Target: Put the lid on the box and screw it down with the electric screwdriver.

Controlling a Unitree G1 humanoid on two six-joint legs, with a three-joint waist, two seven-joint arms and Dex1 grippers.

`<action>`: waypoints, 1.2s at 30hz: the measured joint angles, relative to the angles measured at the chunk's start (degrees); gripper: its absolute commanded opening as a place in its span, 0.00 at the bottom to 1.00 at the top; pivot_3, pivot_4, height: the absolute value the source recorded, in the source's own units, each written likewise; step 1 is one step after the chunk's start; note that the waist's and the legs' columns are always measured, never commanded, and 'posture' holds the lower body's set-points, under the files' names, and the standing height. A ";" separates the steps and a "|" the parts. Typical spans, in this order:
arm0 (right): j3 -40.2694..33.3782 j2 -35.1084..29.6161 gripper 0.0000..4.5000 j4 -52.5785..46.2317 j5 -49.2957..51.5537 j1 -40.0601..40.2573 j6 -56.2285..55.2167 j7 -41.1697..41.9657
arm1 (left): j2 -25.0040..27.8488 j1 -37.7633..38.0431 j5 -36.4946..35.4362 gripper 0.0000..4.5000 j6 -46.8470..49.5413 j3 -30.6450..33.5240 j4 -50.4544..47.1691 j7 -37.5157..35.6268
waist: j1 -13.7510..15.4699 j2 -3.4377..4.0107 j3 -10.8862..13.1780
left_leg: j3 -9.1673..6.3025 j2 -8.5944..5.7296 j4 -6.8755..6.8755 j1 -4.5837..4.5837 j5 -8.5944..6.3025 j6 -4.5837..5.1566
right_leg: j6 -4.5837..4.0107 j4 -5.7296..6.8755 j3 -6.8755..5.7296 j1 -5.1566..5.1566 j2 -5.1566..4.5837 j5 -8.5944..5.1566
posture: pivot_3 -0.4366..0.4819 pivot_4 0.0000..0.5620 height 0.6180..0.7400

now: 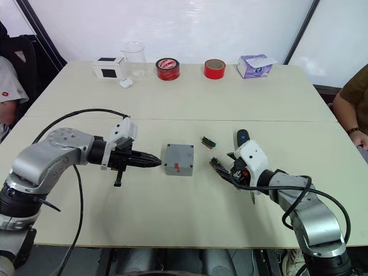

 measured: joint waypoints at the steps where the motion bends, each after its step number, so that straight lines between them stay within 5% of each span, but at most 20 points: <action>1: 0.46 0.00 0.82 0.31 0.00 -0.03 0.22 -0.17 | -0.01 0.00 0.29 0.00 -0.41 -0.33 0.00 0.04 | 0.00 -0.01 0.02 | 0.00 0.00 0.00 0.00 0.00 0.00 | 0.00 0.00 0.00 0.00 0.00 0.00 | 0.48 0.27 1.00; 5: 2.57 -0.02 0.82 2.36 -0.08 -0.85 0.41 -0.89 | -0.02 0.04 0.94 0.00 -1.03 -1.57 -0.08 0.14 | 0.01 0.00 0.03 | 0.00 0.00 0.00 0.00 0.00 0.00 | 0.00 0.00 0.00 0.00 0.00 0.00 | 0.48 0.27 1.00; 10: 4.60 -0.85 0.42 4.66 -0.65 -1.50 -0.38 -1.50 | 0.31 0.62 0.83 0.00 -0.91 -1.66 -1.28 0.42 | 0.01 0.01 0.05 | 0.00 0.00 0.00 -0.01 0.00 0.00 | 0.00 0.00 0.00 0.00 -0.01 0.00 | 0.48 0.27 1.00; 23: 5.46 -0.50 0.42 7.90 -1.11 -3.92 -0.93 -3.33 | 0.51 1.66 0.67 0.00 -0.78 -1.54 -2.10 1.44 | 0.02 0.02 0.08 | 0.01 0.00 0.00 -0.01 0.00 0.00 | 0.01 0.00 0.01 0.00 -0.01 0.00 | 0.48 0.27 1.00; 29: 5.77 -0.04 0.01 7.97 -0.65 -4.02 -0.94 -3.74 | 0.50 1.74 0.69 0.00 -0.84 -1.54 -2.10 1.76 | 0.01 0.02 0.08 | 0.01 0.00 0.00 -0.01 0.00 0.00 | 0.01 0.00 0.01 0.00 -0.01 0.00 | 0.48 0.27 1.00; 36: 6.28 0.05 0.01 8.32 -0.65 -4.11 -1.37 -3.83 | 0.50 2.07 0.70 0.00 -0.86 -1.54 -2.09 1.98 | 0.01 0.02 0.08 | 0.01 0.00 0.00 -0.01 0.00 0.00 | 0.01 0.00 0.01 0.00 0.00 0.00 | 0.48 0.27 1.00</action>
